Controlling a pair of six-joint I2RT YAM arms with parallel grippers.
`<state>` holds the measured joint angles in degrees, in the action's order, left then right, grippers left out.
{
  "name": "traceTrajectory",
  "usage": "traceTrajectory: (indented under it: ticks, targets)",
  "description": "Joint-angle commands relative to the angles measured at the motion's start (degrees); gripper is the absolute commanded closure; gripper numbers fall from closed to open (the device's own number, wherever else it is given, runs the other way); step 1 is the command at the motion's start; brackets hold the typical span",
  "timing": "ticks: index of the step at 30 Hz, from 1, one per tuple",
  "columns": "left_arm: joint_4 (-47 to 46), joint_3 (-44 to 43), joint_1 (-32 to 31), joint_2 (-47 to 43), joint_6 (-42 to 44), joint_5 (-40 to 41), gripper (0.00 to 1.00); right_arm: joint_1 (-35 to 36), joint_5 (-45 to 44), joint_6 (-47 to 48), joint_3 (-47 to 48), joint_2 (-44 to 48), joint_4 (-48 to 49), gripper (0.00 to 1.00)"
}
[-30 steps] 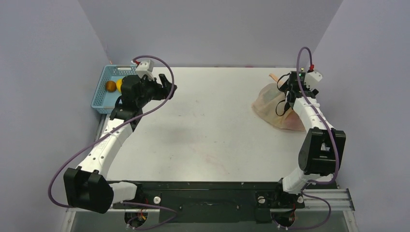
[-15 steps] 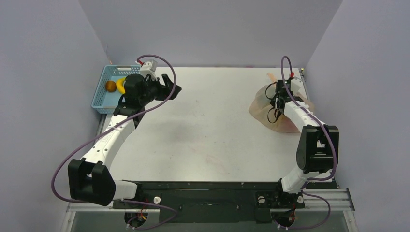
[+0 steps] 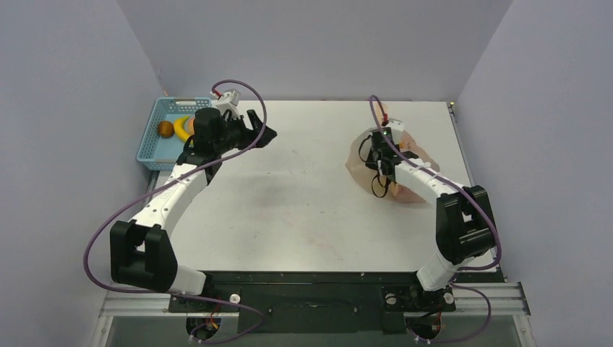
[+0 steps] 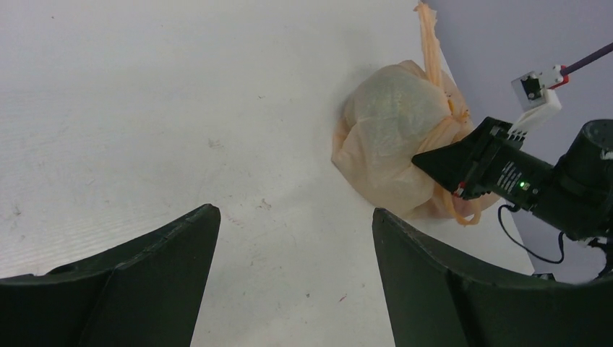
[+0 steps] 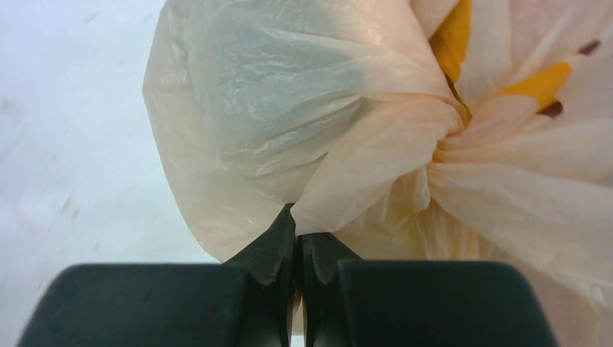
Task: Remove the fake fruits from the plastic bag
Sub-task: Move the plastic bag to the center of the board.
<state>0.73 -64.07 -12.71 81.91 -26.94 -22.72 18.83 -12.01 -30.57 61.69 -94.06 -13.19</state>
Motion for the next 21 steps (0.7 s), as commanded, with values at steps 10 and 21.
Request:
traceTrajectory:
  ticks: [10, 21]
  targets:
    - [9.5, -7.9, -0.3, 8.0, 0.3, 0.1, 0.24, 26.7, 6.6, -6.3, -8.1, 3.2, 10.3, 1.00]
    - [20.3, -16.5, -0.3, 15.5, 2.5, -3.2, 0.25, 34.4, 7.9, -14.6, -12.1, 4.2, 21.8, 1.00]
